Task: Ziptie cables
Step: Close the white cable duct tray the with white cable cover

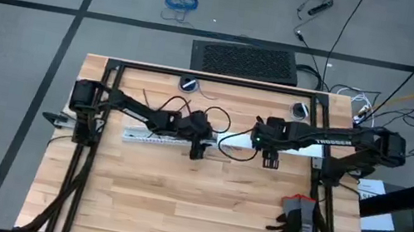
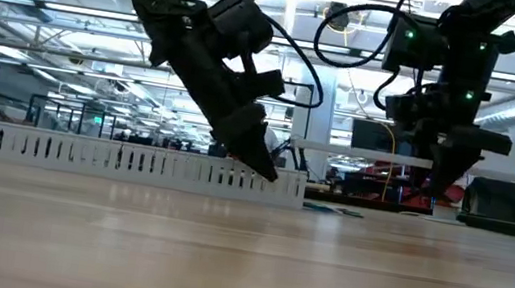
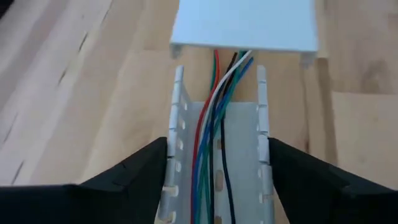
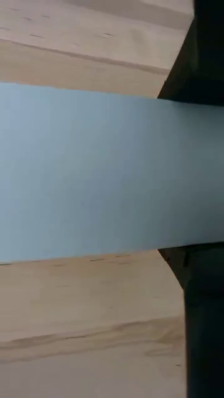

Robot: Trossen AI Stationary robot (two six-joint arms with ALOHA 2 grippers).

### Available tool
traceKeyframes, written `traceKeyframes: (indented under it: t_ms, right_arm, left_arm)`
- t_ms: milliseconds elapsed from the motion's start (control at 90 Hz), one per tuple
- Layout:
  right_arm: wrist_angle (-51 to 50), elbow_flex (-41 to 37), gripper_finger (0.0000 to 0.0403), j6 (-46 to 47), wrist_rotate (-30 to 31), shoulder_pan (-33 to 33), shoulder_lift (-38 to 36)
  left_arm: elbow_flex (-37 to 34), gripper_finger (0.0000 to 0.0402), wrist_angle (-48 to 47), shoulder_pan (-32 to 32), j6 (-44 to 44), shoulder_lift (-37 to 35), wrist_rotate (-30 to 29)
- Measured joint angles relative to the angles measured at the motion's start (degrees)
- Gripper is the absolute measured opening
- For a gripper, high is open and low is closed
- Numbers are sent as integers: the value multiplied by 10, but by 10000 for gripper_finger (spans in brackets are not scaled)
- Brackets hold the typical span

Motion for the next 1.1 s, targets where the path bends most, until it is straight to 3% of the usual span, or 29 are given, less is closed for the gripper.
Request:
traceKeyframes:
  t_ms: [278, 567, 1100]
  right_arm:
    - [23, 0, 202, -42, 4, -3, 6]
    - [34, 0, 202, -56, 48, -14, 77]
    - [60, 0, 202, -66, 32, -28, 87]
  left_arm:
    - [2, 225, 20, 0, -1, 19, -1]
    - [1, 223, 14, -2, -1, 20, 0]
    - [0, 223, 18, -9, -1, 21, 0]
